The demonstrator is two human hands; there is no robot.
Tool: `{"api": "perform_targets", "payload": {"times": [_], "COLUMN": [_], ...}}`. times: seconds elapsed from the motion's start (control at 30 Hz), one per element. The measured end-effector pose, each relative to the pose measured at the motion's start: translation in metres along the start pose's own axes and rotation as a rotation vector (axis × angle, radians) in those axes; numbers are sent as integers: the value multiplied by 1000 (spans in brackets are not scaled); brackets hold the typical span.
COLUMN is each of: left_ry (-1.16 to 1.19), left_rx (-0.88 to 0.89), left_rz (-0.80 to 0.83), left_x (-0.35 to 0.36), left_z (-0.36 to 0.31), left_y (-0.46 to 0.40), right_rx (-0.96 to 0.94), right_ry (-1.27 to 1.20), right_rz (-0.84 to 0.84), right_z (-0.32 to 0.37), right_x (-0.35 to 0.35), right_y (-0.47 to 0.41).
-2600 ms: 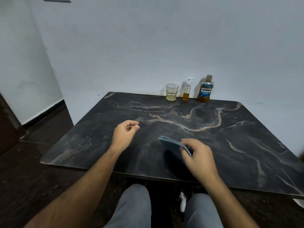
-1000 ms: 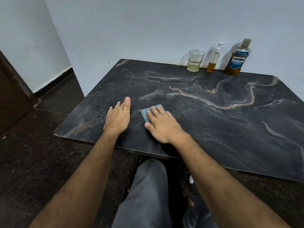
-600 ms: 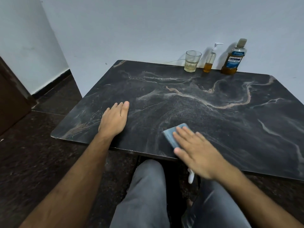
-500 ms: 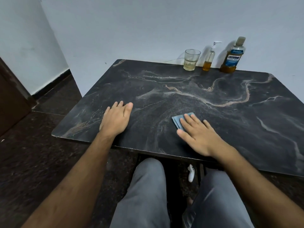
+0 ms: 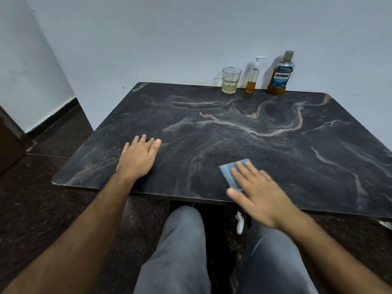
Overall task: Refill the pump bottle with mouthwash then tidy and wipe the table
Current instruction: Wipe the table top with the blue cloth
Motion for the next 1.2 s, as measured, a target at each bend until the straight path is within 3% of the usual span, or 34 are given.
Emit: {"api": "perform_targets", "payload": {"times": [0.1,0.23,0.33,0.47,0.63,0.83,1.07,1.2], "left_ry": [12,74,88,77,69,24,-17,4], "left_rx": [32,64,71,64,84,115,120,115], "left_rz": [27,59,78,98,102,80,65,73], "left_x": [6,12,14,15,16,20,22,20], "left_z": [-9,-34,-47,-50,-49,-48,-48,-47], "left_y": [-2,-5,-11,-23,-36,-44,-44,-43], "right_rx": [138,218,162,28,160,326,232,51], "right_ry": [-3,33,29,16,-12,24,38,24], "right_rz": [48,-3,-38,-87,-13,-22,-8,-33], "right_z": [-52,-57,-26,0,-76,-138,-61,1], "right_x": [0,-4,-3,0,4,-3,-11,-10], "right_y": [-17,-64,-65,-5,20,-56,-148,-131]}}
Point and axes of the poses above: each hand's wrist, its own y-axis away from the middle knuckle, its own x-axis out of the palm, z = x × y, the point moved 9 cm from there along -y, towards the middle knuckle, and after that the axes turned 8 degrees about y, right-handed, at the moved point
